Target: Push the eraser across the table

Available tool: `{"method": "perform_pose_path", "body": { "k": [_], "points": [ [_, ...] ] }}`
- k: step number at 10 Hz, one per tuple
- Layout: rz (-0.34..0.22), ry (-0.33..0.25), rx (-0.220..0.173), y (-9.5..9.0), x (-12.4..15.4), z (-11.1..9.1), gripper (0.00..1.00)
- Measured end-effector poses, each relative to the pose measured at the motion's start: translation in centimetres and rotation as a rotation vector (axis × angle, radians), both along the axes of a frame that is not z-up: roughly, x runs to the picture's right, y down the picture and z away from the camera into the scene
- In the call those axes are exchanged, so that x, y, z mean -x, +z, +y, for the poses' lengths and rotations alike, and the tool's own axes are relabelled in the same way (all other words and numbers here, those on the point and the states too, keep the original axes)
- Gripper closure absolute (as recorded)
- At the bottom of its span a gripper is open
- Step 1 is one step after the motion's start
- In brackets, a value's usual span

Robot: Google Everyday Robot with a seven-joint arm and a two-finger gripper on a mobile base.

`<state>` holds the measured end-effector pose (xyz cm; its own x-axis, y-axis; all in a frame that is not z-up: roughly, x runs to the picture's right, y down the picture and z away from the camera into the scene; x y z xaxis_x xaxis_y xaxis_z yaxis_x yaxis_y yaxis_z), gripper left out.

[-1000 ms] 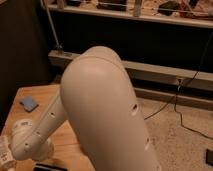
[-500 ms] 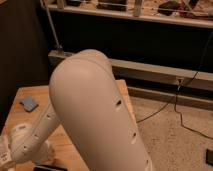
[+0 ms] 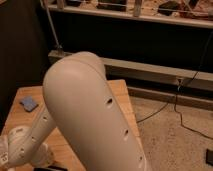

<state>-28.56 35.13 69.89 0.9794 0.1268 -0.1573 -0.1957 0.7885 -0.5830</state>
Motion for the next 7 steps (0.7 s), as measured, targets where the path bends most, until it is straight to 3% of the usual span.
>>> {"method": "perform_pose_path", "body": {
  "k": [4,7],
  "points": [
    [-0.026,-0.065,0.061,-1.2,0.3,2.4,1.00],
    [-0.062,-0.065,0.118,-2.3,1.2,2.8,1.00]
  ]
}}
